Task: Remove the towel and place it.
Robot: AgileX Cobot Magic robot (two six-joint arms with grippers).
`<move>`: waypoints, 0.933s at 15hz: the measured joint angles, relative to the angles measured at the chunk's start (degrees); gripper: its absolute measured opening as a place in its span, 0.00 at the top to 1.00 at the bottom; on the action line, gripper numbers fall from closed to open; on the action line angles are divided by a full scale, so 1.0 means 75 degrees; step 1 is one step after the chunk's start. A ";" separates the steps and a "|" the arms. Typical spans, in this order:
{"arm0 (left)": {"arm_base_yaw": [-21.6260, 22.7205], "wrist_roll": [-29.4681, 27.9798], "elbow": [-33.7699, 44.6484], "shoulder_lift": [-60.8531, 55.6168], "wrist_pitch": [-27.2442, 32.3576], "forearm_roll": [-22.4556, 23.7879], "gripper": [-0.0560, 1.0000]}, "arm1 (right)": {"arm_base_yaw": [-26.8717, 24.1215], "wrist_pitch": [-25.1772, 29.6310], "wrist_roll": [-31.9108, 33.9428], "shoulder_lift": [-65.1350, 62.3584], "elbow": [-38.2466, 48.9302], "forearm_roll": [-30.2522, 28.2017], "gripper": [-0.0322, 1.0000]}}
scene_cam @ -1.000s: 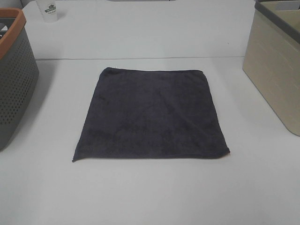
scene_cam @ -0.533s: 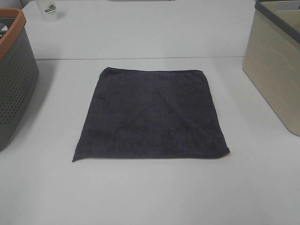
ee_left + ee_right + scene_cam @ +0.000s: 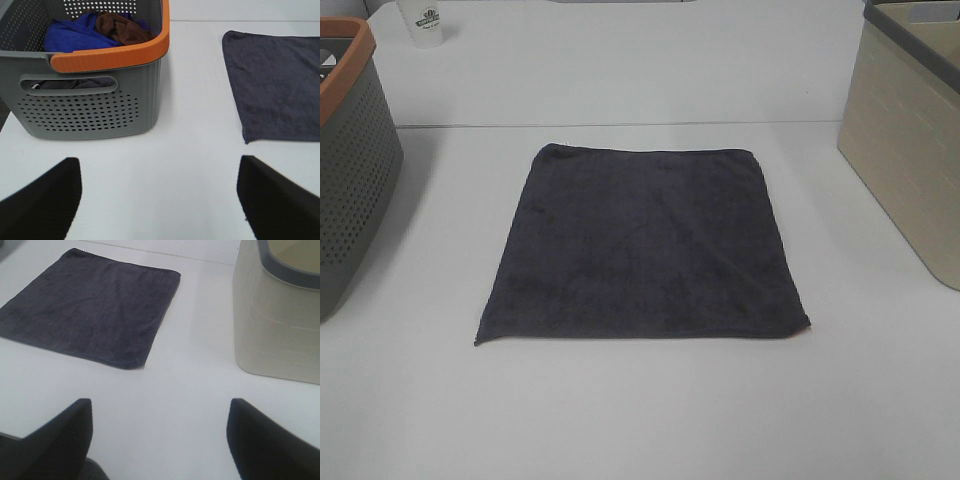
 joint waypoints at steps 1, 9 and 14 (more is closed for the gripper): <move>0.0000 0.0000 0.0000 0.0000 0.0000 0.0000 0.20 | 0.0000 0.0000 0.0000 0.0000 0.0000 0.0000 0.25; 0.0000 0.0000 0.0000 0.0000 0.0000 0.0000 0.20 | 0.0000 0.0000 0.0000 0.0000 0.0000 0.0000 0.25; 0.0000 0.0000 0.0000 0.0000 0.0000 0.0000 0.20 | 0.0000 0.0000 0.0000 0.0000 0.0000 0.0000 0.25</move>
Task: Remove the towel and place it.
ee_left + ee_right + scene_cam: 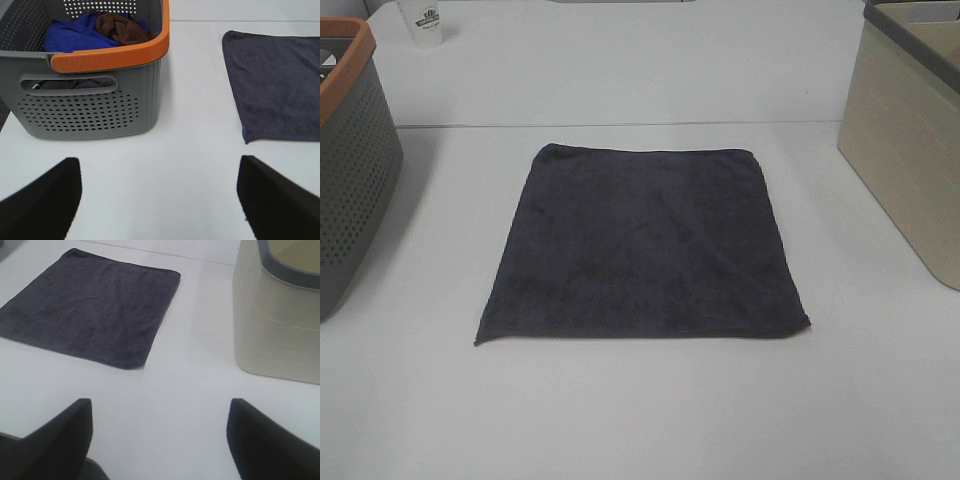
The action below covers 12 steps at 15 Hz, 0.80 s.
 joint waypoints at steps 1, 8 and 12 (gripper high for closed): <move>0.0000 0.0000 0.0000 0.0000 0.0000 0.0000 0.20 | 0.0000 0.0000 0.0000 0.0000 0.0000 0.0000 0.25; 0.0000 0.0000 0.0000 0.0000 0.0000 0.0000 0.20 | 0.0000 0.0000 0.0000 0.0000 0.0000 0.0000 0.25; 0.0000 0.0000 0.0000 0.0000 0.0000 0.0000 0.20 | 0.0000 0.0000 0.0000 0.0000 0.0000 0.0000 0.25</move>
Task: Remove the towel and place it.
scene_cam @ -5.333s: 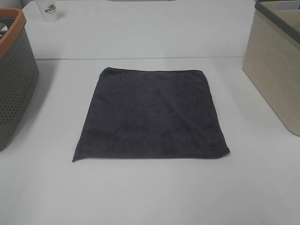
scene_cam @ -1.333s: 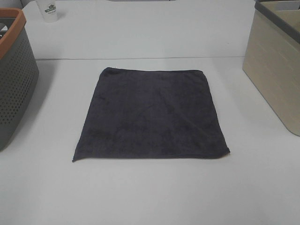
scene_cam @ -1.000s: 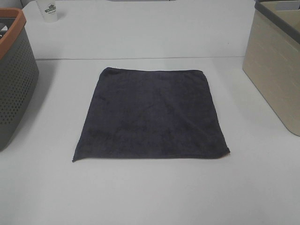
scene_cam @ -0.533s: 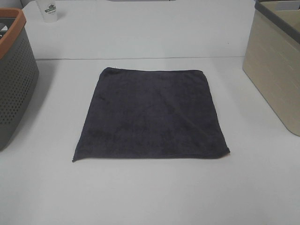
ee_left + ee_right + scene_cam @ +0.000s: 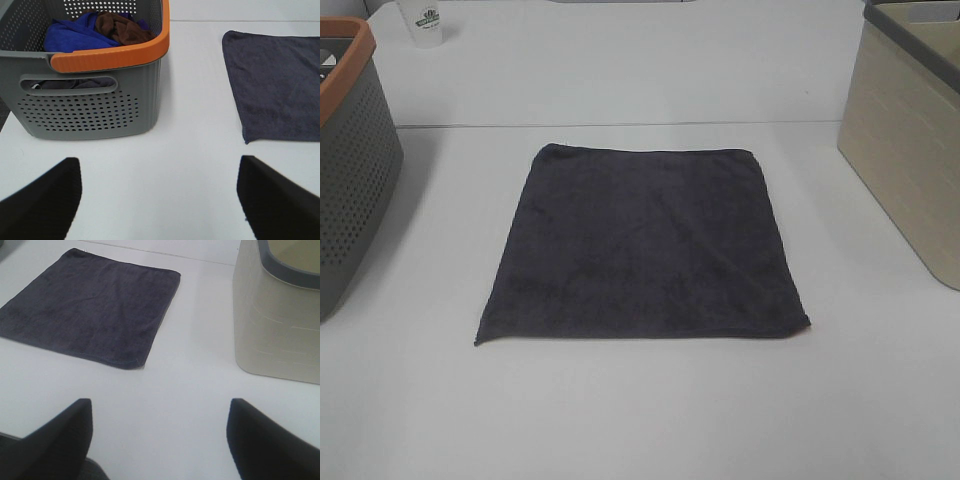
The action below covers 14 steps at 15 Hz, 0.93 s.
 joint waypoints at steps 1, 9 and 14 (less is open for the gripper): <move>0.0000 0.0000 0.0000 0.0000 0.0000 0.0000 0.20 | 0.0000 0.0000 0.0000 0.0000 0.0000 0.0000 0.25; 0.0000 0.0000 0.0000 0.0000 0.0000 0.0000 0.20 | 0.0000 0.0000 0.0000 0.0000 0.0023 0.0000 0.25; 0.0000 0.0000 0.0000 0.0000 0.0000 0.0000 0.20 | 0.0000 0.0000 0.0000 0.0000 0.0023 0.0000 0.25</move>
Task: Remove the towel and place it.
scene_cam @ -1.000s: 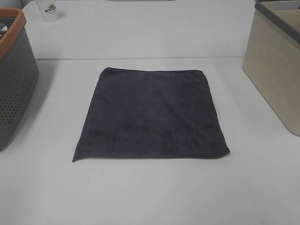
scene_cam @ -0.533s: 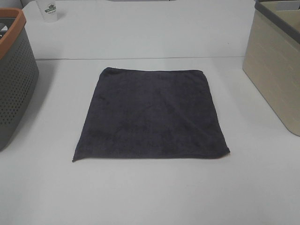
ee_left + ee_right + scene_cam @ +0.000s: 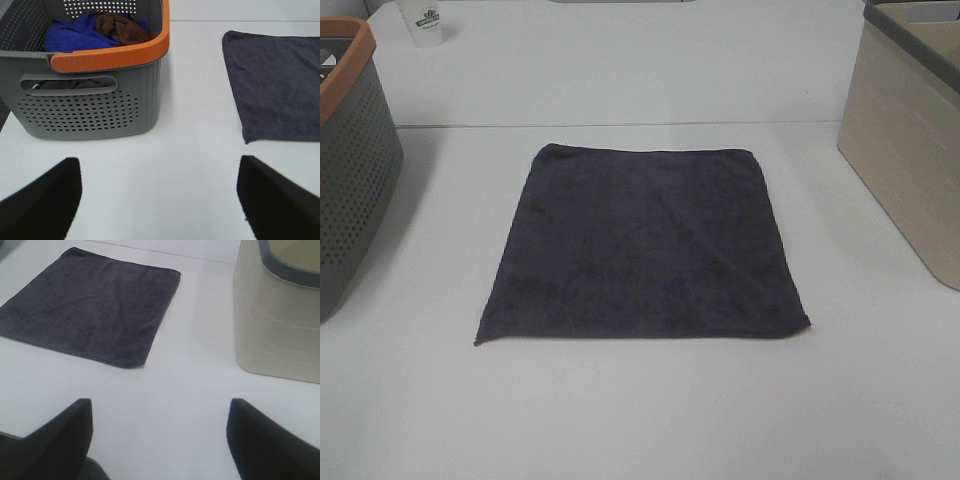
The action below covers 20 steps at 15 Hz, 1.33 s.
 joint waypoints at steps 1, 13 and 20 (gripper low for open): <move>0.0000 0.0000 0.0000 0.0000 0.0000 0.0000 0.20 | 0.0000 0.0000 0.0000 0.0000 0.0000 0.0000 0.25; 0.0000 0.0000 0.0000 0.0000 0.0000 0.0000 0.20 | 0.0000 0.0000 0.0000 0.0000 0.0000 0.0000 0.25; 0.0000 0.0000 0.0000 0.0000 0.0000 0.0000 0.20 | 0.0000 0.0000 0.0000 0.0000 0.0000 0.0000 0.25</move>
